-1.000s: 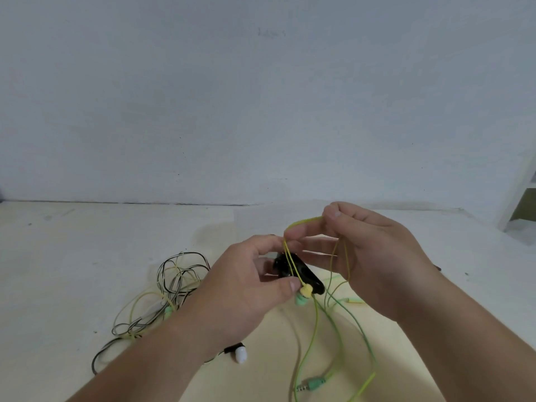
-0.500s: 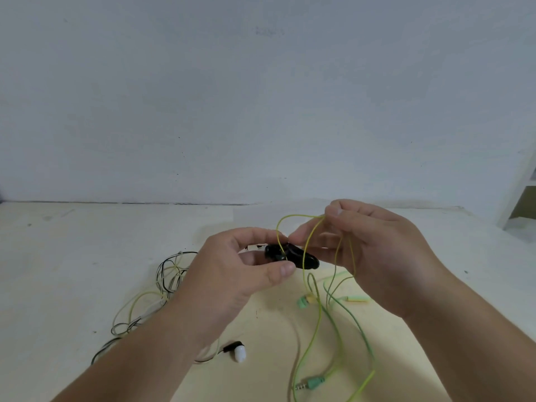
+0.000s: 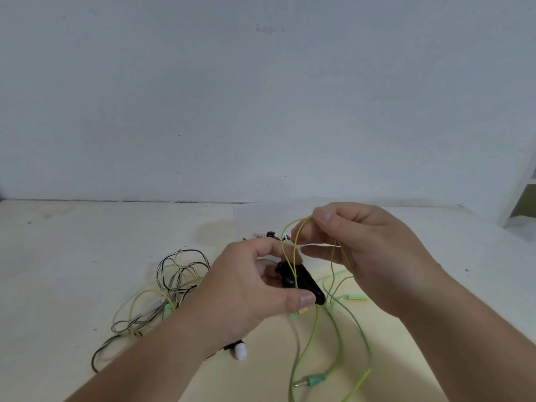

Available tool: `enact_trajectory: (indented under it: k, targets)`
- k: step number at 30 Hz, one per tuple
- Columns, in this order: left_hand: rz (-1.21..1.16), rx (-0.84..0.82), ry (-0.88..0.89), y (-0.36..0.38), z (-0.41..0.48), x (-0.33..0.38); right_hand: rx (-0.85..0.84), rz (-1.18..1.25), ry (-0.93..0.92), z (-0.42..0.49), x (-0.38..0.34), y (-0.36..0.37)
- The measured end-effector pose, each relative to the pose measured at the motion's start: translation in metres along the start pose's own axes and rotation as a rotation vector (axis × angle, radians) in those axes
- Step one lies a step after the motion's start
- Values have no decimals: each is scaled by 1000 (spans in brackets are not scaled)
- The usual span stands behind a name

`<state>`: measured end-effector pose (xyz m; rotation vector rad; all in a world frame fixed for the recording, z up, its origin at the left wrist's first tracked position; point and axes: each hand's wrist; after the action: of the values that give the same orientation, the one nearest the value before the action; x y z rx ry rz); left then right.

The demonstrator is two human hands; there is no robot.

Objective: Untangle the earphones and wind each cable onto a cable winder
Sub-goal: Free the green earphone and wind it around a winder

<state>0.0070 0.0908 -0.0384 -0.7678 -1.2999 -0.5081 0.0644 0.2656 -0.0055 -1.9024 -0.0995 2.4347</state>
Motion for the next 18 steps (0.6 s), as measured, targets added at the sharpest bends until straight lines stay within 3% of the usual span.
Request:
enact_trajectory:
  k: [11, 18]
  targets:
    - [36, -117, 44, -2, -2, 2, 195, 121, 18, 2, -4, -5]
    - [-53, -51, 158, 1, 0, 6, 292, 137, 168, 6, 3, -8]
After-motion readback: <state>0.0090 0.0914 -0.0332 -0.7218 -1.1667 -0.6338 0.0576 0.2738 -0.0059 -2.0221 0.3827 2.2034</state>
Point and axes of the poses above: each hand's wrist, its own z-axis towards the middle knuckle, its own y-axis out of the palm, x = y × z, and after that the axes turned 10 degrees about -x, right-handed
